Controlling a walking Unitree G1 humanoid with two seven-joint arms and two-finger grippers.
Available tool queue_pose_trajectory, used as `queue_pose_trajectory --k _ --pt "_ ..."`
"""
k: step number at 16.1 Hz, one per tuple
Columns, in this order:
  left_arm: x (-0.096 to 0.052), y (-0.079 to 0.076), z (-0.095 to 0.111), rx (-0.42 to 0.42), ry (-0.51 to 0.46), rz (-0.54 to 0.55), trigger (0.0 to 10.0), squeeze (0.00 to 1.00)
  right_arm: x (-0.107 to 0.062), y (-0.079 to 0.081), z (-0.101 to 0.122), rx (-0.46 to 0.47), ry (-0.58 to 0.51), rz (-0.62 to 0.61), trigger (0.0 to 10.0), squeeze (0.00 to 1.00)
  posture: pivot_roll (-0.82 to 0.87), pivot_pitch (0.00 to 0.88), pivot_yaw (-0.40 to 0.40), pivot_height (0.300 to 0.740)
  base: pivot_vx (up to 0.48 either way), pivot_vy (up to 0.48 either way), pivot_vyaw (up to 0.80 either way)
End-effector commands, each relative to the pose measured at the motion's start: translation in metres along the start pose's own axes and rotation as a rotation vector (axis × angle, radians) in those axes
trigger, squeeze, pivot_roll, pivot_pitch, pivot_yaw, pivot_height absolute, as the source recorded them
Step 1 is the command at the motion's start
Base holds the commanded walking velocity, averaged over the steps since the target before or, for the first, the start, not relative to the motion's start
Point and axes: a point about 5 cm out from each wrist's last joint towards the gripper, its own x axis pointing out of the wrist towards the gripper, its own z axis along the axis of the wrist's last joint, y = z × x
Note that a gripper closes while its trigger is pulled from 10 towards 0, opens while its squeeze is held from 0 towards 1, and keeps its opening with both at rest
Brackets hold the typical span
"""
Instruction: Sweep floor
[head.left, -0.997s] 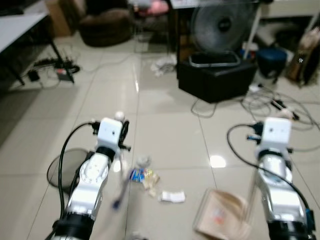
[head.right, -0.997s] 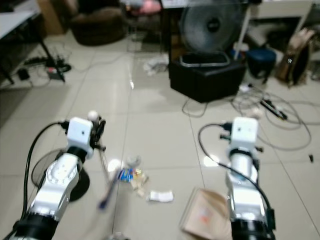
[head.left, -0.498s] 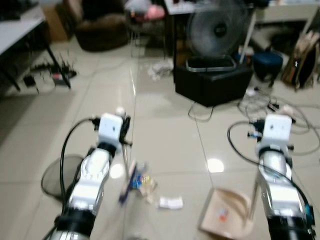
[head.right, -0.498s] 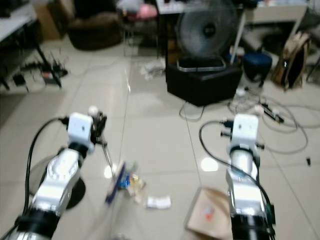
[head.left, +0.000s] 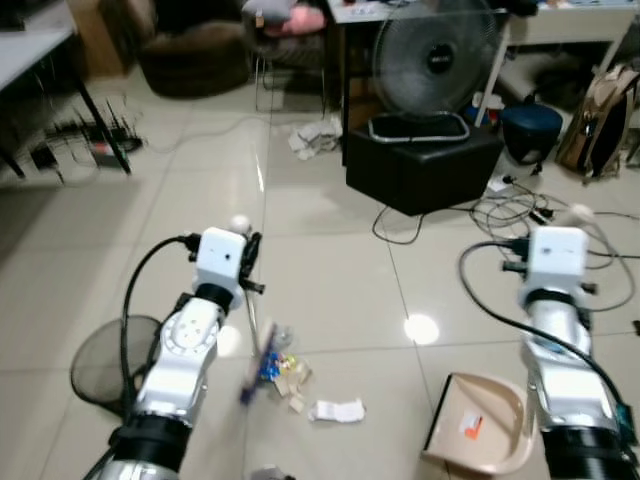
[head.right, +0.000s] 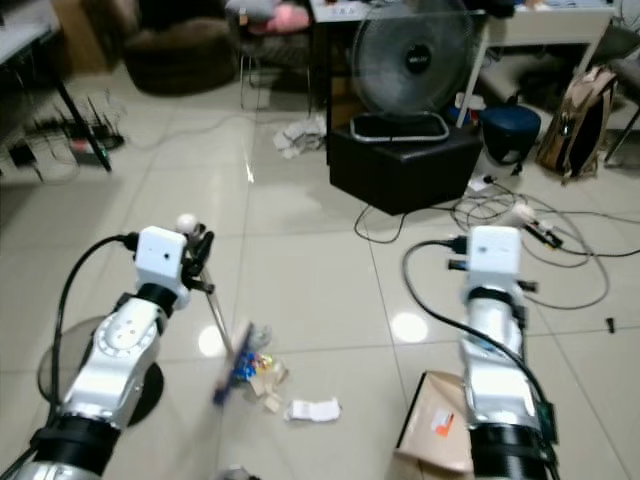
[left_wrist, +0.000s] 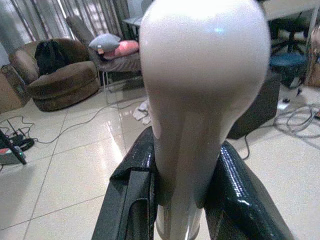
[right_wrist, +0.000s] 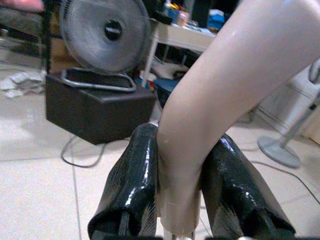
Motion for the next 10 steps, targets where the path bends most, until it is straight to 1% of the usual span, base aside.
queue_pose_trajectory --k 1,3,5,7,8,10 --pt "0.004 0.002 0.01 0.021 -0.042 0.009 10.0 0.0 0.002 -0.004 0.005 0.009 -0.032 -0.008 10.0 0.0 -0.04 0.052 0.057 0.74 0.3 0.0 0.0" --pt "0.003 0.0 0.009 0.0 -0.033 0.021 10.0 0.0 0.003 -0.003 0.009 -0.018 -0.076 0.04 10.0 0.0 -0.03 0.067 0.056 0.74 0.298 0.0 0.0" --pt "0.002 -0.002 0.009 0.002 -0.033 0.012 10.0 0.0 0.004 -0.002 0.007 -0.017 -0.072 0.043 10.0 0.0 -0.03 0.07 0.057 0.74 0.3 0.0 0.0" --pt "0.0 0.001 0.009 -0.041 -0.04 0.035 10.0 0.0 0.005 -0.001 0.006 -0.014 -0.072 0.051 10.0 0.0 -0.02 0.075 0.063 0.74 0.296 0.0 0.0" --pt "-0.002 0.005 0.011 -0.064 -0.057 0.054 10.0 0.0 0.007 0.001 0.005 -0.011 -0.085 0.069 10.0 0.0 -0.02 0.074 0.066 0.74 0.0 0.0 0.0" --pt "-0.008 0.008 0.004 -0.022 -0.028 0.04 10.0 0.0 0.009 0.003 -0.001 -0.009 -0.107 0.082 10.0 0.0 0.0 0.059 0.062 0.74 0.0 0.0 0.0"
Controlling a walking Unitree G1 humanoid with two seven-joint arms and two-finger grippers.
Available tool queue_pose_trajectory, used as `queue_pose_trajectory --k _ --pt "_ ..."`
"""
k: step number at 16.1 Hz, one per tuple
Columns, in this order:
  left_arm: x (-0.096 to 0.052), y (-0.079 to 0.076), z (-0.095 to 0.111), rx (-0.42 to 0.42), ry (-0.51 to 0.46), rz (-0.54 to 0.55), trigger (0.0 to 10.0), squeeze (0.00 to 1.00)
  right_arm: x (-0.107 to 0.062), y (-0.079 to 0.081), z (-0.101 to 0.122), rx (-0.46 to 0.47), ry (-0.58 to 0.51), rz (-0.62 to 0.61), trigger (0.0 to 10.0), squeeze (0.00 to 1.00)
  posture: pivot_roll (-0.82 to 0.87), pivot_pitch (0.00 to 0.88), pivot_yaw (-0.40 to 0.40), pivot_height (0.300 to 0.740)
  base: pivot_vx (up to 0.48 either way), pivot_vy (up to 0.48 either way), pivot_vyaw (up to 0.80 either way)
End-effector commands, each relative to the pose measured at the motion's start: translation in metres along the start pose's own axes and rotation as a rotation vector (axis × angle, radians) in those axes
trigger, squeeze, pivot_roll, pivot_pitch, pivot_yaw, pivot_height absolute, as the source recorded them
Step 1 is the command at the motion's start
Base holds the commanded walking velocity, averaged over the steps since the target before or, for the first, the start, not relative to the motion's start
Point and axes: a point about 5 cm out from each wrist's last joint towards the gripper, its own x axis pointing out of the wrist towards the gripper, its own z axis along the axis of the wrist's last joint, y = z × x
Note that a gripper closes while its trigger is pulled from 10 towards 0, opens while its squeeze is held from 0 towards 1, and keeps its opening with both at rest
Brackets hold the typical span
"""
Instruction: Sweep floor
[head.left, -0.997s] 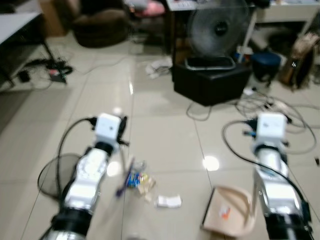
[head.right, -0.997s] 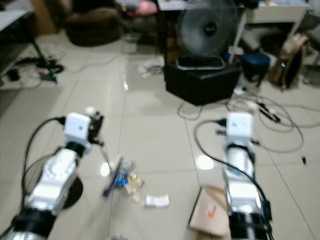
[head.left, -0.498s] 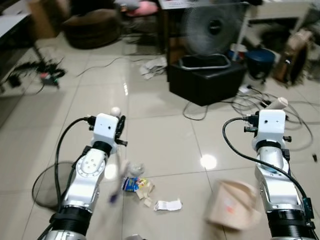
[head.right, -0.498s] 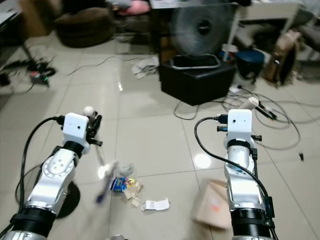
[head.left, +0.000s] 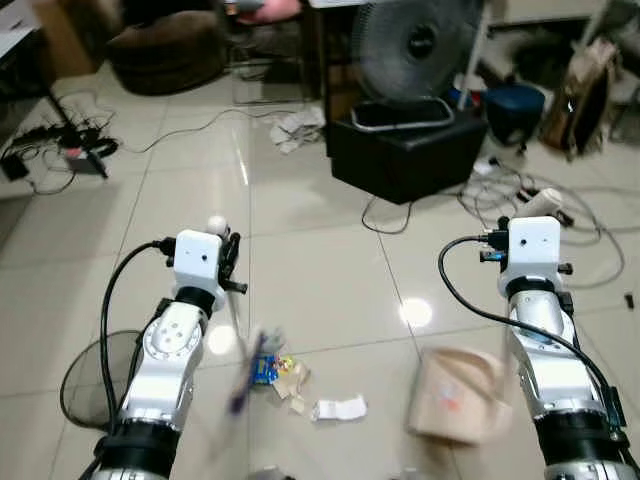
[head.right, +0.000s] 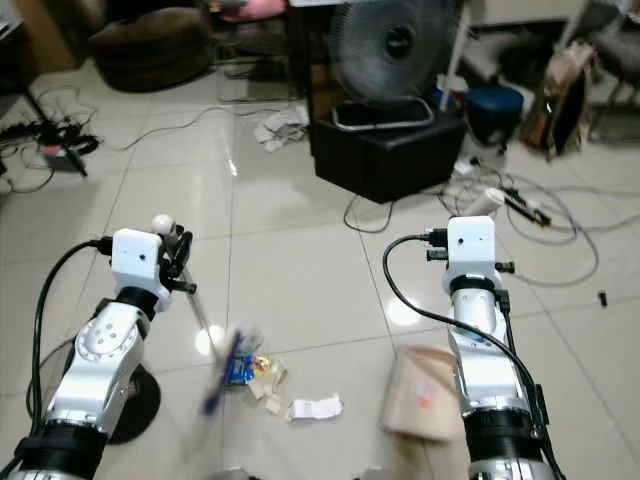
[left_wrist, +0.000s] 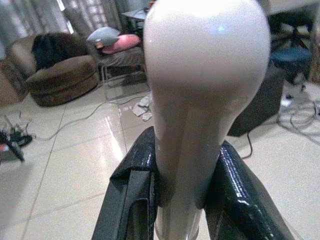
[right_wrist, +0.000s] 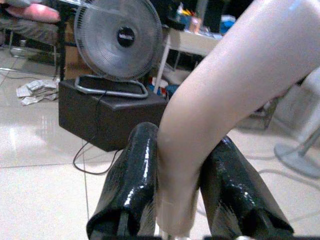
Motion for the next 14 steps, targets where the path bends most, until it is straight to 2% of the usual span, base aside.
queue_pose_trajectory --k 1,3,4,5,6,8,11,14 --pt "-0.003 0.004 0.005 0.02 -0.027 0.007 10.0 0.0 0.002 -0.003 0.003 -0.051 -0.049 -0.011 10.0 0.0 0.01 0.057 0.059 0.74 0.0 0.0 0.0" --pt "-0.004 0.009 0.003 0.065 -0.014 0.01 10.0 0.0 0.007 0.0 -0.002 -0.09 -0.06 -0.01 10.0 0.0 0.04 0.081 0.064 0.74 0.0 0.0 0.0" --pt "-0.004 0.011 0.005 0.068 -0.017 0.007 10.0 0.0 0.008 0.0 -0.007 -0.076 -0.057 -0.016 10.0 0.0 0.05 0.097 0.058 0.74 0.0 0.0 0.0" --pt "-0.004 0.012 0.005 0.069 -0.017 0.008 10.0 0.0 0.01 0.001 -0.009 -0.035 -0.044 0.006 10.0 0.0 0.05 0.097 0.058 0.74 0.0 0.0 0.0" --pt "-0.007 0.016 0.007 0.089 -0.024 0.014 10.0 0.0 0.014 0.002 -0.011 0.035 -0.051 0.01 10.0 0.0 0.08 0.136 0.053 0.74 0.0 0.0 0.0" --pt "-0.012 0.018 0.006 0.098 -0.026 0.021 10.0 0.0 0.015 0.006 -0.01 0.032 -0.073 0.03 10.0 0.0 0.09 0.159 0.049 0.74 0.0 0.0 0.0" --pt "-0.028 0.021 0.002 0.104 -0.012 0.024 10.0 0.0 0.015 0.024 -0.012 0.02 -0.103 0.115 10.0 0.0 0.11 0.195 0.052 0.74 0.0 0.0 0.0" --pt "-0.032 0.015 0.002 0.107 -0.02 -0.004 10.0 0.0 0.011 0.046 -0.012 0.036 -0.143 0.203 10.0 0.0 0.16 0.205 0.072 0.74 0.0 0.0 0.0"
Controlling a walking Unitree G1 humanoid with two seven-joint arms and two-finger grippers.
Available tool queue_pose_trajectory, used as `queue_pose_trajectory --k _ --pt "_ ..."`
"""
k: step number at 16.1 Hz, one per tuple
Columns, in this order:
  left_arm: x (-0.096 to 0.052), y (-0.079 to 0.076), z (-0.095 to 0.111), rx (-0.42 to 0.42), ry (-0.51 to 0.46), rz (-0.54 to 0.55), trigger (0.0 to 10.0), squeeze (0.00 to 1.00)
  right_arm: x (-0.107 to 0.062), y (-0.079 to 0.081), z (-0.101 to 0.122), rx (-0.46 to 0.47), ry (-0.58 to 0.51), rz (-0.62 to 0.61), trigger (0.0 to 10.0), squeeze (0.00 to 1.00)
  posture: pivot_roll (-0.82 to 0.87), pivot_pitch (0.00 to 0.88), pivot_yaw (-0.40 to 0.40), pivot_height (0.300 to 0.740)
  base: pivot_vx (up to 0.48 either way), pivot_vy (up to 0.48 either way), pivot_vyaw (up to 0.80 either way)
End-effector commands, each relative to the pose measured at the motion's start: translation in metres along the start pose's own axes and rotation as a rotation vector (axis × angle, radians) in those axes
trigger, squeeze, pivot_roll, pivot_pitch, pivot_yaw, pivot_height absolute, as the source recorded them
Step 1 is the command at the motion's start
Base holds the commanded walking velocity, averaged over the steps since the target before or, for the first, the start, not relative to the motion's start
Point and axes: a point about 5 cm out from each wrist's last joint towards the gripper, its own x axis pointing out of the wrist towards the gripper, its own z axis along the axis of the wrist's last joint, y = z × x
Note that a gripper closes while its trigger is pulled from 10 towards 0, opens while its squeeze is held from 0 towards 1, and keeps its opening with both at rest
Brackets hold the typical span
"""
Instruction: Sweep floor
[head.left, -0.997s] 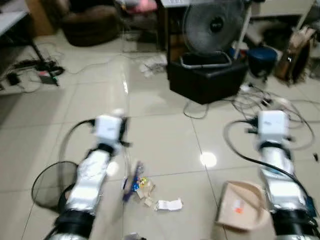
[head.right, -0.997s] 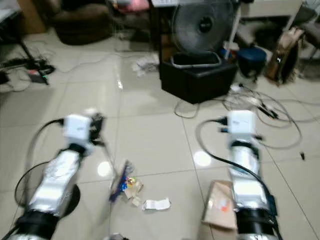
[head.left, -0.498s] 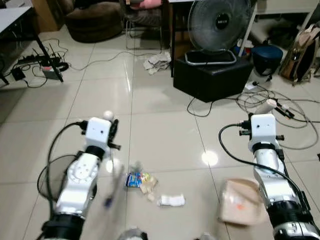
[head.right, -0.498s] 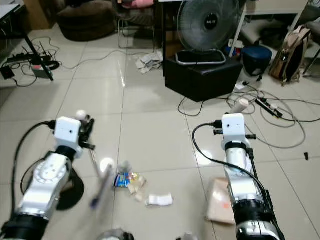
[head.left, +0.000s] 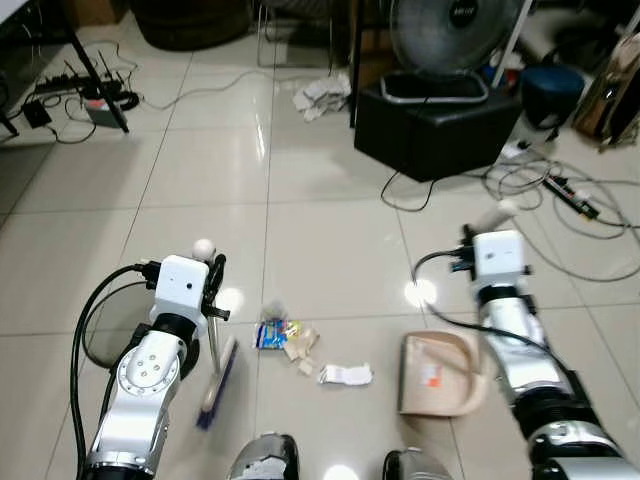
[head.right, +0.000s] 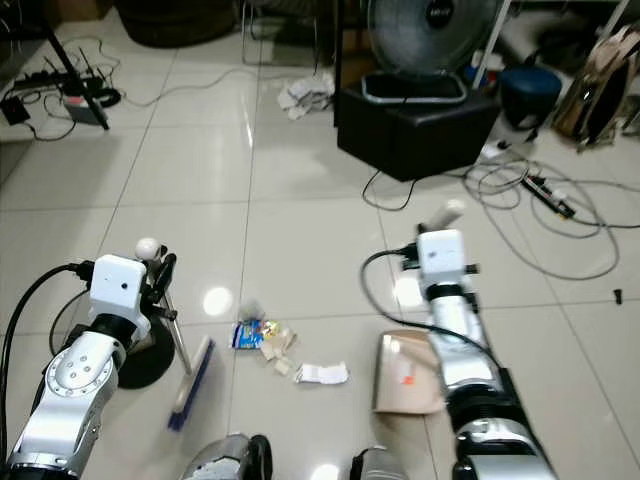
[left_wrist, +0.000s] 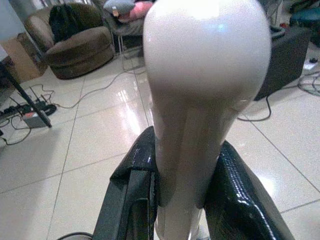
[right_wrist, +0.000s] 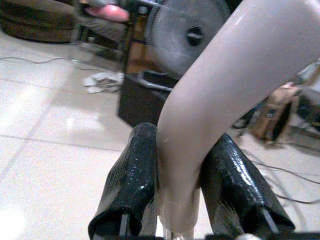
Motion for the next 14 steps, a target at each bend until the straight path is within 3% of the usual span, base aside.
queue_pose_trajectory --k 1,5,9,14 --pt "0.002 0.001 0.011 0.028 -0.051 -0.007 10.0 0.0 0.005 0.007 0.01 0.012 -0.06 0.025 10.0 0.0 0.16 0.204 0.074 0.74 0.0 0.0 0.0" --pt "0.014 -0.013 0.018 0.016 -0.046 -0.099 10.0 0.0 0.006 0.04 0.011 0.035 -0.057 0.104 10.0 0.0 0.17 0.217 0.086 0.74 0.0 0.0 0.0" --pt "0.019 -0.055 0.017 -0.139 0.001 -0.337 10.0 0.0 0.002 0.057 0.003 0.016 -0.001 0.132 10.0 0.0 0.17 0.198 0.08 0.74 0.0 0.0 0.0" --pt "0.019 -0.055 0.017 -0.139 0.001 -0.337 10.0 0.0 0.002 0.057 0.003 0.016 -0.001 0.132 10.0 0.0 0.17 0.198 0.08 0.74 0.0 0.0 0.0"
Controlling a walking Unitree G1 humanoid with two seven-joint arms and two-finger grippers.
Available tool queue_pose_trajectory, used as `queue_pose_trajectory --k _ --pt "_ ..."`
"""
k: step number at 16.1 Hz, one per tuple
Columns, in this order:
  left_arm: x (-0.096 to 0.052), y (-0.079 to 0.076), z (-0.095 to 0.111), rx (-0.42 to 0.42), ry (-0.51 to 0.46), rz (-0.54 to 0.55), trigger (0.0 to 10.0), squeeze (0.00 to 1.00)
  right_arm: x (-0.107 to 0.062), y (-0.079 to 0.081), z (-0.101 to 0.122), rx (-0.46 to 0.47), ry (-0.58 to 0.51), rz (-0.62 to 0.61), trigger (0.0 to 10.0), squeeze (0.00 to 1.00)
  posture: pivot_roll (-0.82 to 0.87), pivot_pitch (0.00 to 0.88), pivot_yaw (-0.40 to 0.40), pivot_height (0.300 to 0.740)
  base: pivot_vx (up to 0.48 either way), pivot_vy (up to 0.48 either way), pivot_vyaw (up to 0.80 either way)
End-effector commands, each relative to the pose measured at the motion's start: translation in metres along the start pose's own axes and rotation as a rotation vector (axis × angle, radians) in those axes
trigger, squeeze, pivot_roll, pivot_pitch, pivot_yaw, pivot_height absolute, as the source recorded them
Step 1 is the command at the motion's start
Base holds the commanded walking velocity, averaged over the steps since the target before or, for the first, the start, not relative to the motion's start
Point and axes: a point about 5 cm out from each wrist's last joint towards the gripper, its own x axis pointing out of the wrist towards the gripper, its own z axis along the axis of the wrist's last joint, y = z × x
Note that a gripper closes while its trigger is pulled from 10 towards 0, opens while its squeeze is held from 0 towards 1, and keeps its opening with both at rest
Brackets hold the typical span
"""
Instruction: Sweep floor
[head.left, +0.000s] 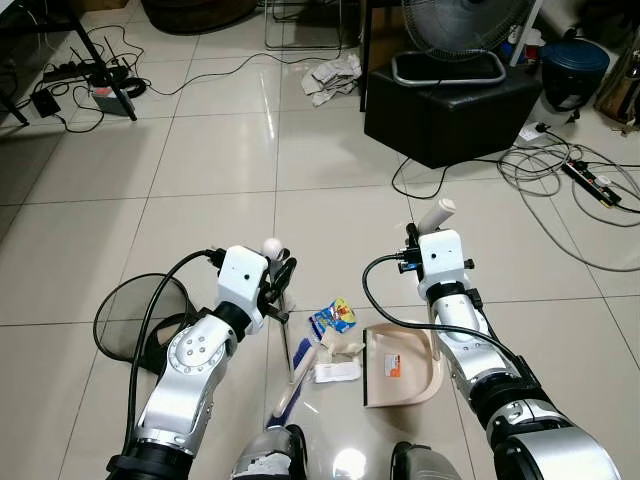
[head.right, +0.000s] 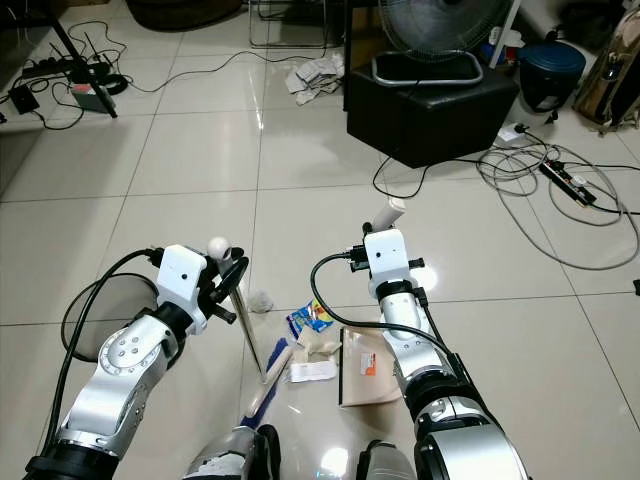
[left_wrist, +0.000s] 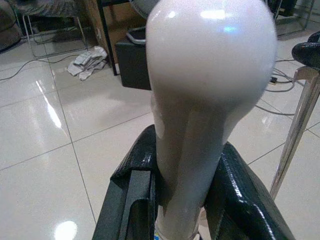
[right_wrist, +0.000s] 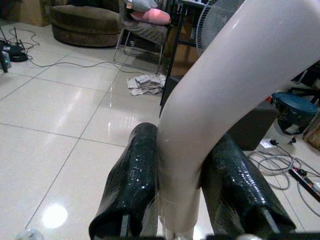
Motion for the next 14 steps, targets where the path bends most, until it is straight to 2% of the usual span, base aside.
queue_pose_trajectory --k 1,11,12,13,14 --pt "-0.002 0.002 -0.002 0.004 0.017 -0.002 10.0 0.0 -0.004 0.004 -0.008 -0.006 0.041 0.02 10.0 0.0 0.17 0.198 0.08 0.74 0.0 0.0 0.0" --pt "-0.002 0.002 -0.002 0.004 0.017 -0.002 10.0 0.0 -0.004 0.004 -0.008 -0.006 0.041 0.02 10.0 0.0 0.17 0.198 0.08 0.74 0.0 0.0 0.0" --pt "-0.001 -0.001 -0.001 -0.03 0.024 -0.023 10.0 0.0 -0.004 0.005 -0.008 -0.001 0.043 0.009 10.0 0.0 0.17 0.192 0.081 0.74 0.0 0.0 0.0" --pt "0.014 0.002 0.011 -0.119 -0.042 0.024 10.0 0.0 0.0 0.005 -0.005 0.033 0.043 -0.019 10.0 0.0 0.11 0.146 0.063 0.74 0.0 0.0 0.0" --pt "0.032 0.006 0.028 -0.236 -0.126 0.084 10.0 0.0 0.005 0.004 -0.001 0.075 0.046 -0.051 10.0 0.0 0.11 0.135 0.063 0.74 0.0 0.0 0.0"
